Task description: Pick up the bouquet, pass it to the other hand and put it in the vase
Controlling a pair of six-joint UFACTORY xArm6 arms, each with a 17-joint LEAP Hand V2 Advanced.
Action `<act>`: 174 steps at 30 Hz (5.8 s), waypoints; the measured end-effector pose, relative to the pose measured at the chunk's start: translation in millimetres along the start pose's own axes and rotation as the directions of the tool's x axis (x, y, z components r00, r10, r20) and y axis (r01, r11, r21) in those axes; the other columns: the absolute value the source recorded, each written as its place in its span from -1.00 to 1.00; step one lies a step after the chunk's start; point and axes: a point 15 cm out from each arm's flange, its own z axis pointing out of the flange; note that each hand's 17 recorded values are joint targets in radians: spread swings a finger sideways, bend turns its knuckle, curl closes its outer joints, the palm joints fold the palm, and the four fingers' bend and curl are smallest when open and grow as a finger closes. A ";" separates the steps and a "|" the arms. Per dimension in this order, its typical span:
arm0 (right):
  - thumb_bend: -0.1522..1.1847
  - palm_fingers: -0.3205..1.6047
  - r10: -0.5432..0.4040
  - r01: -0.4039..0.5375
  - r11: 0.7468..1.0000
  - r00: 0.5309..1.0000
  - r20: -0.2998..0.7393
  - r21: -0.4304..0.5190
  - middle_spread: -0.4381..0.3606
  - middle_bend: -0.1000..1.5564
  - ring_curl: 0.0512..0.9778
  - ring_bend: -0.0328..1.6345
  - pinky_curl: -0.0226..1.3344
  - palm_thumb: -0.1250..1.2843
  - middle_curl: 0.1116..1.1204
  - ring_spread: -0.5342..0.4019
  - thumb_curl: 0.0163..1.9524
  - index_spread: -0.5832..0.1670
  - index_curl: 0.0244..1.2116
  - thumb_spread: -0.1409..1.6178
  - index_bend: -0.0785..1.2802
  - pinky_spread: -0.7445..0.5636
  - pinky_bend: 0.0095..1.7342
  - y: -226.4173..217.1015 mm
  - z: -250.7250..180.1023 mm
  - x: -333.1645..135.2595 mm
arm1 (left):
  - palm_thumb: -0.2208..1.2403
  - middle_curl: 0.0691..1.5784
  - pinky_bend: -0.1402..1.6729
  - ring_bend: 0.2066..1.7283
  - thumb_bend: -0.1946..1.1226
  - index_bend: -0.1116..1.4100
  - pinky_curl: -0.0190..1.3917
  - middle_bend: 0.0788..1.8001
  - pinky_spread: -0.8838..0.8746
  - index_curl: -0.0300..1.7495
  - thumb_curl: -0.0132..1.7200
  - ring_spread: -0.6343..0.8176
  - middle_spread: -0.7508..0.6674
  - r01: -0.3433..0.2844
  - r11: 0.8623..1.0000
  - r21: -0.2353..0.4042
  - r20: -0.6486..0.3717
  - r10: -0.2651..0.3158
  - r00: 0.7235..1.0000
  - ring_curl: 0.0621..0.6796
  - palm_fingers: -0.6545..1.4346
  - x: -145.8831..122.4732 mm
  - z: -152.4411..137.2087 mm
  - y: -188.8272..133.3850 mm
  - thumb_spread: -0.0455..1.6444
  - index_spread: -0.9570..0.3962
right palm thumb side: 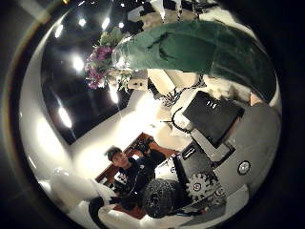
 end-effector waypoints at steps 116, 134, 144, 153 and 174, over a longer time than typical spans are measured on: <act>-0.82 -0.66 0.048 -0.040 0.986 0.998 -0.048 0.163 0.00 -0.66 -0.53 -0.58 -0.49 0.15 -0.65 0.29 -0.63 -0.70 -0.61 0.22 -0.64 0.57 -0.54 2.7 -61.6 45.6 | 0.81 0.50 0.50 0.64 -0.74 -0.61 0.11 0.00 -0.61 0.83 0.05 -0.70 -0.85 -0.317 0.849 0.423 0.429 0.120 0.895 0.76 0.63 123.0 -202.3 -4.0 -0.53 -0.34; -0.82 -0.64 0.052 -0.044 0.985 0.998 -0.042 0.167 -0.03 -0.66 -0.52 -0.59 -0.50 0.13 -0.66 0.24 -0.64 -0.71 -0.58 0.21 -0.63 0.56 -0.55 3.6 -63.0 49.1 | 0.80 0.50 0.49 0.64 -0.74 -0.61 0.13 0.00 -0.62 0.84 0.05 -0.69 -0.85 -0.255 0.852 0.458 0.392 0.064 0.918 0.76 0.63 63.2 -219.8 -19.5 -0.52 -0.28; -0.82 -0.63 0.055 -0.047 0.983 0.998 -0.040 0.175 -0.06 -0.66 -0.52 -0.59 -0.50 0.13 -0.66 0.21 -0.64 -0.71 -0.58 0.21 -0.63 0.55 -0.56 5.4 -66.6 52.2 | 0.75 0.50 0.49 0.63 -0.76 -0.62 0.14 0.00 -0.63 0.85 0.03 -0.69 -0.85 -0.227 0.860 0.456 0.383 0.041 0.923 0.76 0.62 34.1 -221.5 -18.3 -0.47 -0.23; -0.82 -0.62 0.056 -0.048 0.983 0.998 -0.041 0.178 -0.09 -0.66 -0.52 -0.59 -0.50 0.14 -0.66 0.21 -0.64 -0.71 -0.58 0.21 -0.64 0.54 -0.57 6.2 -68.3 51.9 | 0.43 0.53 0.56 0.64 -0.79 -0.66 0.11 -0.07 -0.66 0.85 -0.11 -0.70 -0.85 -0.226 0.865 0.448 0.405 0.029 0.914 0.76 0.50 20.3 -225.8 -13.5 -0.25 -0.17; -0.82 -0.60 0.053 -0.045 0.982 0.998 -0.039 0.182 -0.14 -0.66 -0.53 -0.60 -0.50 0.15 -0.65 0.21 -0.63 -0.68 -0.58 0.21 -0.64 0.55 -0.58 7.0 -70.0 52.0 | -0.14 -0.38 -0.33 -0.38 -0.78 -0.73 -0.46 -0.94 0.59 -0.32 -0.55 0.55 0.75 -0.202 0.854 0.479 0.424 -0.024 0.905 -0.37 -0.59 11.9 -236.3 2.4 0.08 0.75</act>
